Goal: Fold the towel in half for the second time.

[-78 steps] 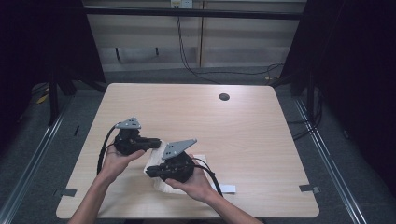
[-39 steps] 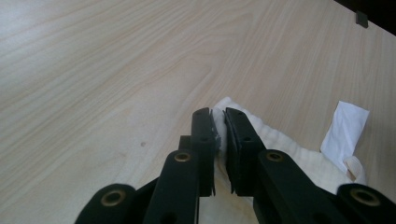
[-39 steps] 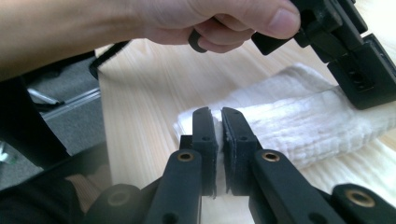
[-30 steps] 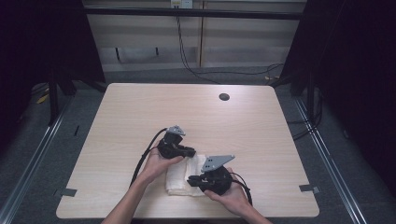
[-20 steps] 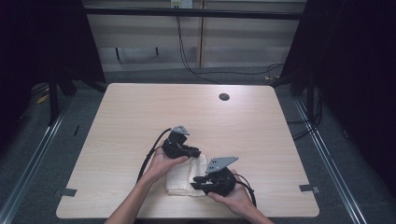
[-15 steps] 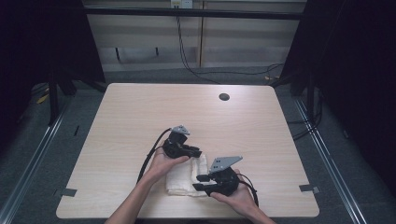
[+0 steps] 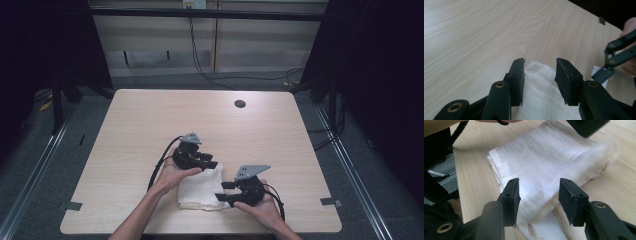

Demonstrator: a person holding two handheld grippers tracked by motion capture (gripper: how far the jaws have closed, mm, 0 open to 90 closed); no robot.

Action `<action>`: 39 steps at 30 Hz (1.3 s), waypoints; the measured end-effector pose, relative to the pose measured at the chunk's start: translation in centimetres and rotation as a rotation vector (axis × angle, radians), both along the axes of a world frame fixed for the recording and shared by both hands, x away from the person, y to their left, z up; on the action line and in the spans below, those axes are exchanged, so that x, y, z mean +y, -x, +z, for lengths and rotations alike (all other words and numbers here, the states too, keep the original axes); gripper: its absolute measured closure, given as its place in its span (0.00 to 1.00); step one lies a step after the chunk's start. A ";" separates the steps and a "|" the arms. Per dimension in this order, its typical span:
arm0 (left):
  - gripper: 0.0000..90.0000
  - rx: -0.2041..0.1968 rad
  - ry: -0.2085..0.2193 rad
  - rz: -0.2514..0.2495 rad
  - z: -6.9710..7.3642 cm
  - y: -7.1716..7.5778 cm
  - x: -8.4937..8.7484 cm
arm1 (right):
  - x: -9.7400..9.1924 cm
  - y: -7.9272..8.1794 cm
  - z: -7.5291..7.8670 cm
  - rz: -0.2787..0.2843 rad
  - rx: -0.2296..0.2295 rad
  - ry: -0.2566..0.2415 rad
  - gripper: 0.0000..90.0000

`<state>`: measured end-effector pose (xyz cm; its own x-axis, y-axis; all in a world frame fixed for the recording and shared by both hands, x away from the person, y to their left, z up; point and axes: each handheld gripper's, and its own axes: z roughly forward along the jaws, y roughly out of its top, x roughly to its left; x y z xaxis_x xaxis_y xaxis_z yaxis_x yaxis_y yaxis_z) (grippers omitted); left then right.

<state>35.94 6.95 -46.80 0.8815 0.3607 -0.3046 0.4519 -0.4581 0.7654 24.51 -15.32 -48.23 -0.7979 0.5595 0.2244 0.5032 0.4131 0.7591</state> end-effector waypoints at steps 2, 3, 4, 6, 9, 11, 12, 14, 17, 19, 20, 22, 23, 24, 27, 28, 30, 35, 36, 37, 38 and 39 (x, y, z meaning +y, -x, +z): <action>0.65 -0.008 -0.008 0.002 0.1 0.0 0.1 | 0.0 -0.1 -0.1 -0.006 0.003 0.014 0.57; 0.65 -0.009 -0.002 0.005 0.2 0.0 0.2 | 0.0 -0.1 -0.2 -0.007 0.002 0.017 0.57; 0.65 -0.013 -0.008 0.005 0.2 0.0 0.3 | -0.1 -0.2 -0.2 -0.014 0.006 0.023 0.57; 0.65 -0.017 -0.007 0.009 0.3 0.3 0.5 | -0.3 -0.5 -0.3 -0.027 0.011 0.023 0.57; 0.61 -0.031 -0.028 0.013 0.3 0.8 0.9 | -0.8 -0.9 -0.2 -0.050 0.008 0.017 0.57; 0.59 -0.042 -0.042 0.025 0.6 1.2 1.4 | -1.3 -1.1 0.0 -0.061 -0.002 0.011 0.57; 0.60 -0.045 -0.042 0.025 0.7 1.3 1.7 | -1.5 -1.0 0.0 -0.071 -0.005 0.011 0.57; 0.61 -0.064 -0.043 0.032 0.9 1.6 2.1 | -1.7 -0.8 0.1 -0.078 -0.005 0.014 0.57; 0.58 -0.090 -0.068 0.020 1.2 2.5 3.0 | -2.1 -0.3 0.3 -0.089 -0.016 0.025 0.56; 0.56 -0.104 -0.087 0.015 1.4 2.9 3.5 | -2.6 -0.2 0.5 -0.100 -0.022 0.022 0.56; 0.56 -0.100 -0.086 0.016 1.5 3.1 3.7 | -2.9 -0.2 0.7 -0.110 -0.024 0.014 0.55; 0.52 -0.087 -0.080 0.027 1.8 3.2 4.4 | -3.3 -0.4 1.2 -0.130 -0.036 0.005 0.53; 0.51 -0.084 -0.074 0.042 1.9 3.3 4.6 | -3.6 -0.5 1.6 -0.140 -0.041 -0.008 0.53; 0.50 -0.088 -0.077 0.056 2.0 3.5 4.9 | -3.9 -0.6 2.1 -0.149 -0.051 -0.026 0.53; 0.47 -0.093 -0.092 0.069 2.4 3.8 5.5 | -4.8 -0.9 3.4 -0.179 -0.087 -0.054 0.52; 0.46 -0.093 -0.095 0.079 2.6 4.0 5.8 | -5.1 -0.9 3.7 -0.190 -0.098 -0.059 0.52; 0.46 -0.093 -0.086 0.097 2.9 4.3 6.5 | -5.7 -0.8 4.2 -0.207 -0.113 -0.070 0.51; 0.43 -0.102 -0.108 0.135 3.1 5.0 8.4 | -7.4 -0.4 4.7 -0.234 -0.125 -0.058 0.49; 0.42 -0.103 -0.111 0.140 3.2 5.1 8.7 | -7.8 -0.3 4.6 -0.239 -0.122 -0.052 0.48; 0.41 -0.110 -0.115 0.151 3.2 5.3 9.2 | -8.0 -0.2 4.5 -0.246 -0.124 -0.048 0.48; 0.40 -0.112 -0.116 0.153 3.3 5.4 9.6 | -8.5 -0.2 4.3 -0.253 -0.124 -0.039 0.47; 0.39 -0.109 -0.114 0.162 3.2 5.6 10.1 | -8.8 -0.1 4.2 -0.255 -0.118 -0.030 0.47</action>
<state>30.35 17.01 -43.55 0.8347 0.5271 -0.1594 0.4439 -0.4727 0.7613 24.61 -24.09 -44.04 -0.6538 0.7401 0.1577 0.4950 0.2607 0.8289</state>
